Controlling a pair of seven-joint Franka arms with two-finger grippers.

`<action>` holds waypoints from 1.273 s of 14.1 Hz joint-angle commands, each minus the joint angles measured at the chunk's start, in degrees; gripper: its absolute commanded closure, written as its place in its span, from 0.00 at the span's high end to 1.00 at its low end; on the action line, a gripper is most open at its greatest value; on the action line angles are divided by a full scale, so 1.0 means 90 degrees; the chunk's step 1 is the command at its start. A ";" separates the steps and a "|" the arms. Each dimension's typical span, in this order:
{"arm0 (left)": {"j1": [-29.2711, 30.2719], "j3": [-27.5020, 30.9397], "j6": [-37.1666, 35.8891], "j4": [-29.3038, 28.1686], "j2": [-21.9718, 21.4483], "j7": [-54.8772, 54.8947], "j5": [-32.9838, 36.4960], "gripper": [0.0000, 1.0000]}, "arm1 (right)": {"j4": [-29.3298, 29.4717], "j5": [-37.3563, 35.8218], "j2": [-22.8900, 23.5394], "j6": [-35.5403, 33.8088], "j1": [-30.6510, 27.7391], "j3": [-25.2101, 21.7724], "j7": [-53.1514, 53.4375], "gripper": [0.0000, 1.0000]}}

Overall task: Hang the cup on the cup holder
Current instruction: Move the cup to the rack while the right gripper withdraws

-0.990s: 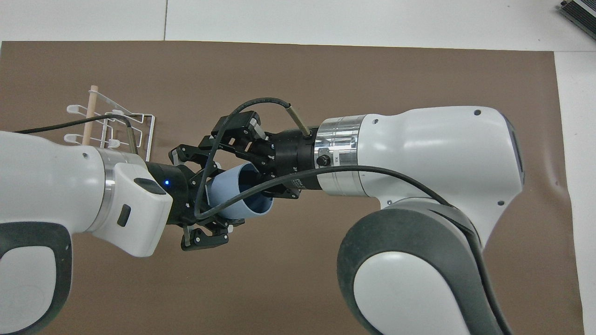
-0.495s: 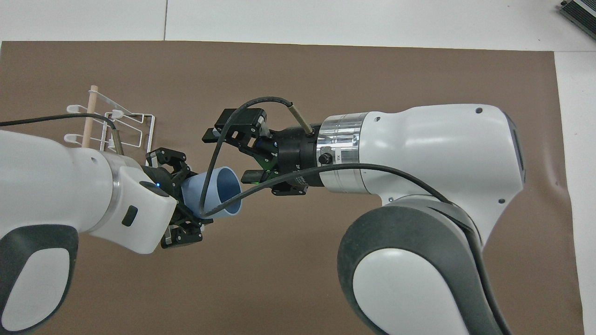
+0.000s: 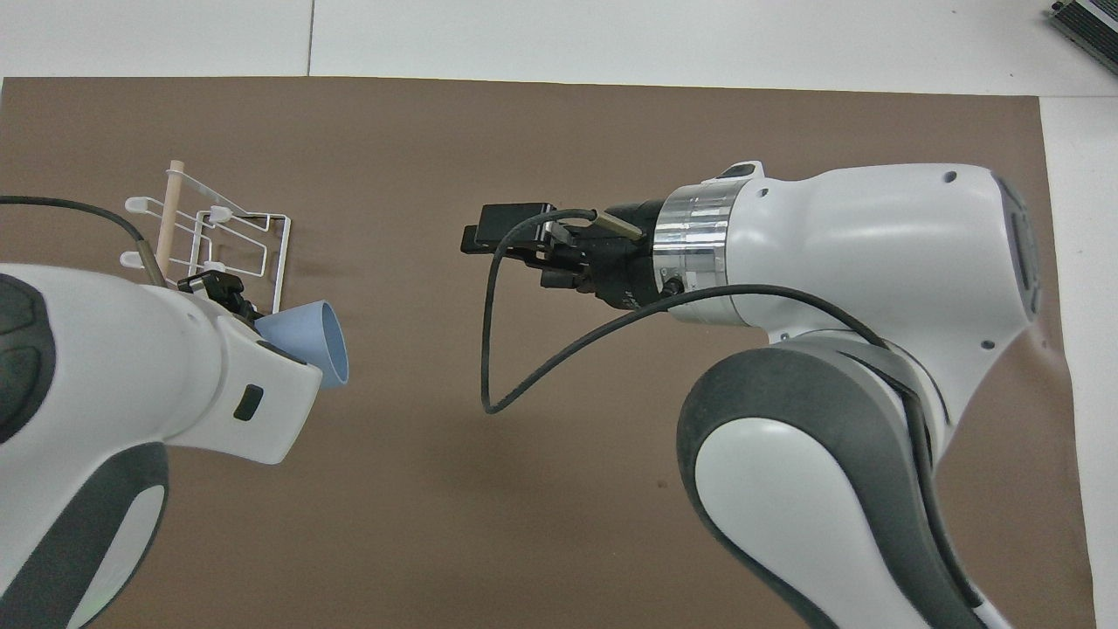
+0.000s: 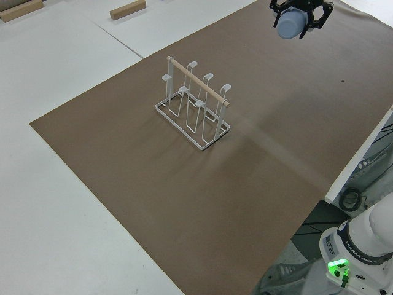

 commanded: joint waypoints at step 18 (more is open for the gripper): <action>0.0408 -0.0100 0.0810 0.0316 0.1692 0.1507 0.4121 0.00 | -0.0176 -0.4704 -0.0646 -0.3438 -0.2417 0.0033 -0.1065 1.00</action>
